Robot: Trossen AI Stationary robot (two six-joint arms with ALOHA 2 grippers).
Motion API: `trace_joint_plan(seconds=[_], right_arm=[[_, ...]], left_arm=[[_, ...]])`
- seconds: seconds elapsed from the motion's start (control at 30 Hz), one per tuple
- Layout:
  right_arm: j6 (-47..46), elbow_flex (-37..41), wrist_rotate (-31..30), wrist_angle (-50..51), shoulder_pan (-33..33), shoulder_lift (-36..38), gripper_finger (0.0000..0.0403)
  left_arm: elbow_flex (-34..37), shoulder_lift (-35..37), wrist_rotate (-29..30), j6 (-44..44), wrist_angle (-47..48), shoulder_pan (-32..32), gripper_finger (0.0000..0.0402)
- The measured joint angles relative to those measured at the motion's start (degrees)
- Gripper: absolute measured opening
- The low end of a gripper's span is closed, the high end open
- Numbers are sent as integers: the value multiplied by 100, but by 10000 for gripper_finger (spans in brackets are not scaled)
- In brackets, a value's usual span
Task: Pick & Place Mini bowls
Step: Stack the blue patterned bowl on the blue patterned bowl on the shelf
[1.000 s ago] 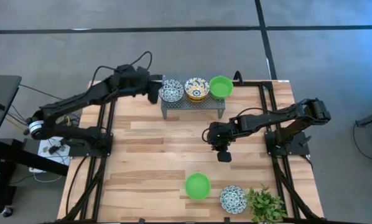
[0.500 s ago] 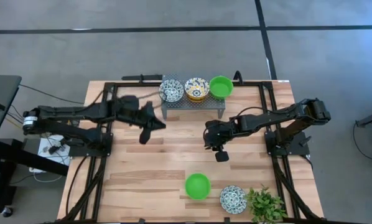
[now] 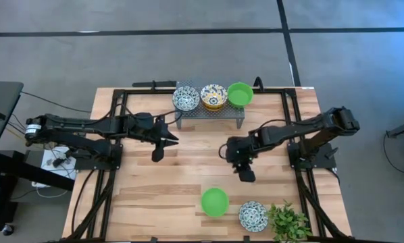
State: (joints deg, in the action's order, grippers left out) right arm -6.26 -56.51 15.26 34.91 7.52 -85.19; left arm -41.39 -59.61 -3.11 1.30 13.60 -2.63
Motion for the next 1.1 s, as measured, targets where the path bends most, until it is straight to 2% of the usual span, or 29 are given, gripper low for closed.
trace_joint_plan(seconds=[0.3,0.6,0.83,1.1], right_arm=[[-1701,-39,25,836,1110,0,187],[-3289,5,-1,756,2032,-106,191],[-3633,11,21,418,2486,-444,183],[-3515,11,134,346,2560,-1170,178]], left_arm=[[0,0,36,-2,-58,-2,82],[0,0,36,-6,-125,-2,81],[0,0,36,-8,-172,-2,81],[0,0,36,-28,-273,-2,81]])
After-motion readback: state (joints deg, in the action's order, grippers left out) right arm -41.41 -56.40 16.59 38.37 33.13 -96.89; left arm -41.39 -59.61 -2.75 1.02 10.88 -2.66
